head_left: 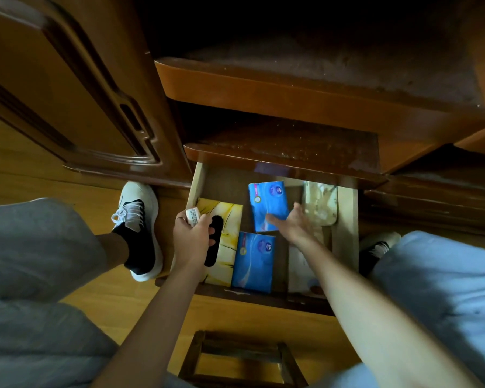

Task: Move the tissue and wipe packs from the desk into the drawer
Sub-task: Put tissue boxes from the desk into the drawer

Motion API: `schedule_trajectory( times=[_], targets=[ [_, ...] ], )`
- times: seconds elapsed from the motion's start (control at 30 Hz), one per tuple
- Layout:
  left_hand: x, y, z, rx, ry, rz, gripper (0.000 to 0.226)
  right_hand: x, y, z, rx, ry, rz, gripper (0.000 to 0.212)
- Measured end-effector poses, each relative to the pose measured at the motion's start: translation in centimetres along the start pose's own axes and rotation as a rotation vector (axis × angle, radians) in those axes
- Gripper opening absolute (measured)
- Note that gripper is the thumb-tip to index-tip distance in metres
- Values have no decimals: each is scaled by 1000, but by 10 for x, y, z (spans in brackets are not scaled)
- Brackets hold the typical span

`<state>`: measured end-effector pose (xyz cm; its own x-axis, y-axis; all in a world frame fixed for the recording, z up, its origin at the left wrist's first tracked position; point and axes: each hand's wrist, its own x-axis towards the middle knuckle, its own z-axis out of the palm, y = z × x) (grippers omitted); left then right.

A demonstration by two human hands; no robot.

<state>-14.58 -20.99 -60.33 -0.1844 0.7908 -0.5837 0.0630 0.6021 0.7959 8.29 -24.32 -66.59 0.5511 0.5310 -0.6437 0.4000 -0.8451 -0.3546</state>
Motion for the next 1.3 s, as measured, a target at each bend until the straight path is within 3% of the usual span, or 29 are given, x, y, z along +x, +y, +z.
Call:
schedule_trajectory(
  times=[0.13, 0.23, 0.33, 0.6, 0.63, 0.7, 0.8, 0.93, 1.07, 1.17, 1.3],
  targets=[
    [1, 1, -1, -9, 2, 4, 19, 1, -13, 9, -24, -15, -91, 107],
    [-2, 3, 0, 3, -10, 7, 17, 1, -14, 6, -152, -94, -150, 122],
    [-4, 4, 1, 28, -43, 3, 16, 6, -18, -4, -112, -98, -177, 132],
    [-5, 2, -2, 79, -115, 44, 11, 13, -23, 4, -135, -123, -272, 102],
    [-4, 2, -1, 127, -141, 46, 15, 12, -22, 5, -124, -118, -267, 100],
    [0, 5, 1, 244, -209, 91, 50, 10, -22, 5, -108, -106, -255, 96],
    [15, 14, 16, 492, -244, 316, 77, 8, -22, 10, -61, -116, -229, 91],
    [53, 34, 44, 924, -288, 612, 73, 5, -12, 18, 26, -139, -246, 87],
    [92, 45, 62, 1302, -426, 734, 81, 5, -3, 19, -13, -106, -281, 84],
    [111, 42, 73, 1481, -497, 698, 80, 5, 1, 19, -38, -94, -318, 83],
    [120, 39, 87, 1728, -599, 522, 51, 7, 2, 20, -37, -99, -332, 85]
  ],
)
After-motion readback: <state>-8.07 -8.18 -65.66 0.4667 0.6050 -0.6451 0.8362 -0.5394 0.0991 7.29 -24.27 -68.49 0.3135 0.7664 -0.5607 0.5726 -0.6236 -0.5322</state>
